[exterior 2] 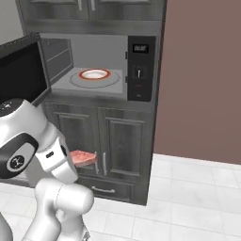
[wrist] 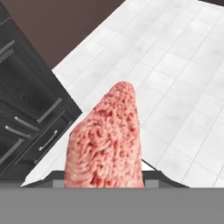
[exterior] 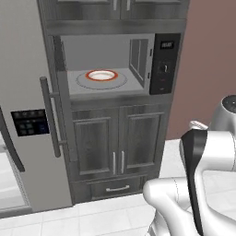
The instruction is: Transport the steak from the fridge to the microwave and turn on the microwave.
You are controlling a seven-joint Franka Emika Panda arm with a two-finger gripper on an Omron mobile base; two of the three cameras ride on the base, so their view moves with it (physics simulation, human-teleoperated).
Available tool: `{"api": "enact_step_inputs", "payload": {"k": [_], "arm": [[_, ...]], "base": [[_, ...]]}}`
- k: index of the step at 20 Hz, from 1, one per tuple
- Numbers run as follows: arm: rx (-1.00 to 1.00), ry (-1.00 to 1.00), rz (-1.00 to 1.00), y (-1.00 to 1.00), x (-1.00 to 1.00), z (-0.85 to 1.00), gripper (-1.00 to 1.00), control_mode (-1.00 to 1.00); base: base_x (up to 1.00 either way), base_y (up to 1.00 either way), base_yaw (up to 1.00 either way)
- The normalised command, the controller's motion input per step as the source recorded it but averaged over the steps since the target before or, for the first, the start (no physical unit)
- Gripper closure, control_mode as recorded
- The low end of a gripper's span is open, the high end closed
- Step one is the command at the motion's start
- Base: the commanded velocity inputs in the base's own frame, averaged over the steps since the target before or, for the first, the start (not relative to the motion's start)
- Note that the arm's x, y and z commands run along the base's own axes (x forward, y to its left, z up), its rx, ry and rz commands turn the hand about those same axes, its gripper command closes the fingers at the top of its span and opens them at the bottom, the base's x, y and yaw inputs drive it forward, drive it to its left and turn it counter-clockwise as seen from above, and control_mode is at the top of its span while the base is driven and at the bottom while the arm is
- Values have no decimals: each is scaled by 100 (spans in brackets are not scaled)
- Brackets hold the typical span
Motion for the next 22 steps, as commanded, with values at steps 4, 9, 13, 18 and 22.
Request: {"api": "enact_step_inputs", "payload": {"k": [4,9,13,18,22], "arm": [[0,0,0,0,0,0,100,100],[0,0,0,0,0,0,100,100],[0,0,0,0,0,0,100,100],[0,0,0,0,0,0,100,100],[0,0,0,0,0,0,100,100]], "base": [[31,-27,0],[50,-1,0],[47,0,0],[35,2,-1],[29,9,-4]]}}
